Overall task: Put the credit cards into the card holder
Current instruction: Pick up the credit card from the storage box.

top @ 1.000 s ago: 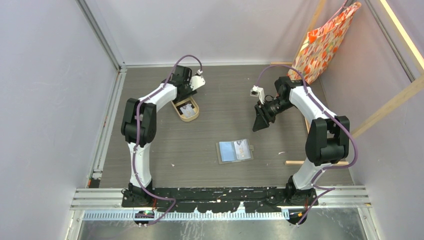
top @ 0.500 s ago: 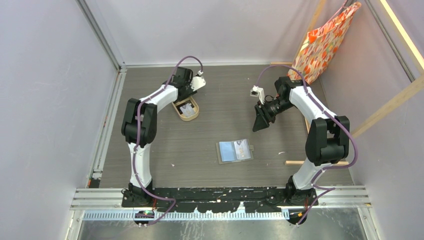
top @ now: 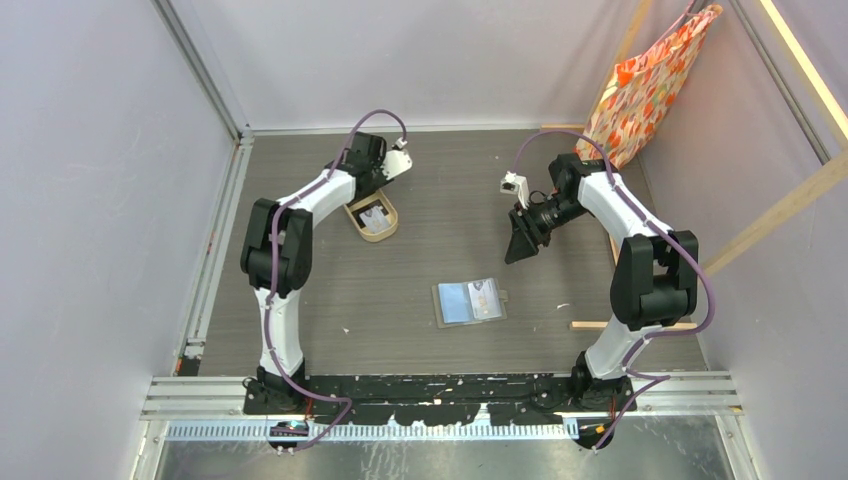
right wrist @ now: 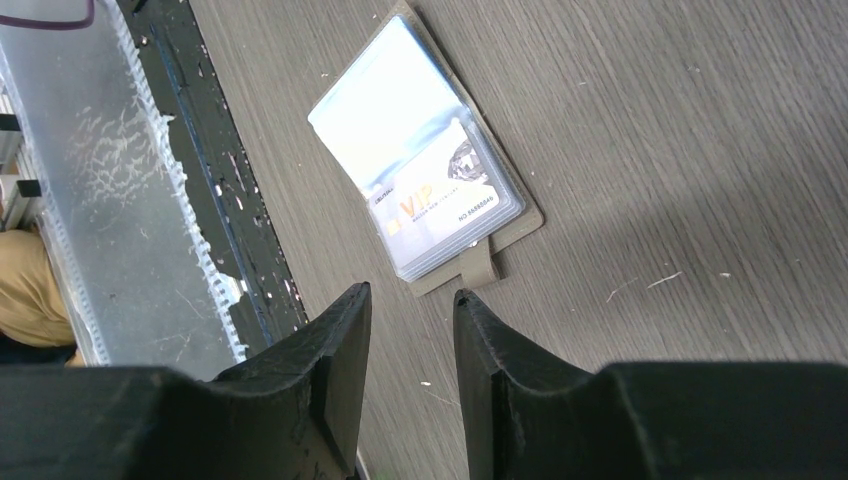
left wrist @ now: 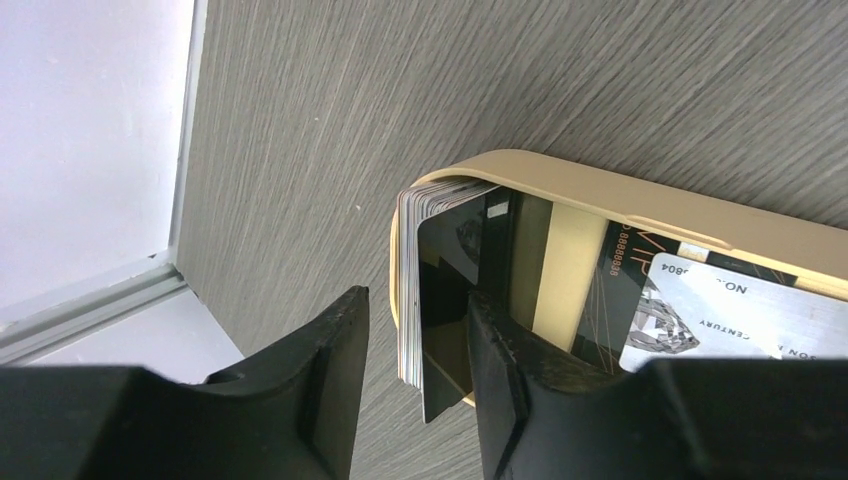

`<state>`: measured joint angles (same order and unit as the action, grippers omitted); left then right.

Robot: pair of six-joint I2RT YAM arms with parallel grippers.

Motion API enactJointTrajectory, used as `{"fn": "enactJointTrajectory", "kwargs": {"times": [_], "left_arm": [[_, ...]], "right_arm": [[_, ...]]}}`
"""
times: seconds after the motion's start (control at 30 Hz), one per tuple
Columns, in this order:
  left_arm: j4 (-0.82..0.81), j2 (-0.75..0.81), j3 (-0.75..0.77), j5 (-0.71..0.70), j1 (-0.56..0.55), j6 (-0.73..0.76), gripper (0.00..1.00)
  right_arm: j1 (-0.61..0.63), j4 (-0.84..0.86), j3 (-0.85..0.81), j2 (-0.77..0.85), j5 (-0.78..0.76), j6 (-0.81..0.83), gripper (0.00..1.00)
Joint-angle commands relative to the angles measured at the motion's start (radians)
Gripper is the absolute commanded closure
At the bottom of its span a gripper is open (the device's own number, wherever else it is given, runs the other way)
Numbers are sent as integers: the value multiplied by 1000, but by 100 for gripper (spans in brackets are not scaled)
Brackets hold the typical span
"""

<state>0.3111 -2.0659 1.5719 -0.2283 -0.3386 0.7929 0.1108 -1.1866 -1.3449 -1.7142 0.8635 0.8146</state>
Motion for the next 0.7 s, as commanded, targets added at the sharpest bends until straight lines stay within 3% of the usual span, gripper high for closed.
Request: {"fn": "enactJointTrajectory", "kwargs": {"times": [0.0, 0.67], "left_arm": [[-48, 61, -6, -14, -2, -1, 60], [-28, 77, -3, 19, -10, -14, 89]], "right_arm": [[-2, -17, -35, 4, 26, 23, 59], [-2, -20, -35, -1, 29, 24, 59]]}}
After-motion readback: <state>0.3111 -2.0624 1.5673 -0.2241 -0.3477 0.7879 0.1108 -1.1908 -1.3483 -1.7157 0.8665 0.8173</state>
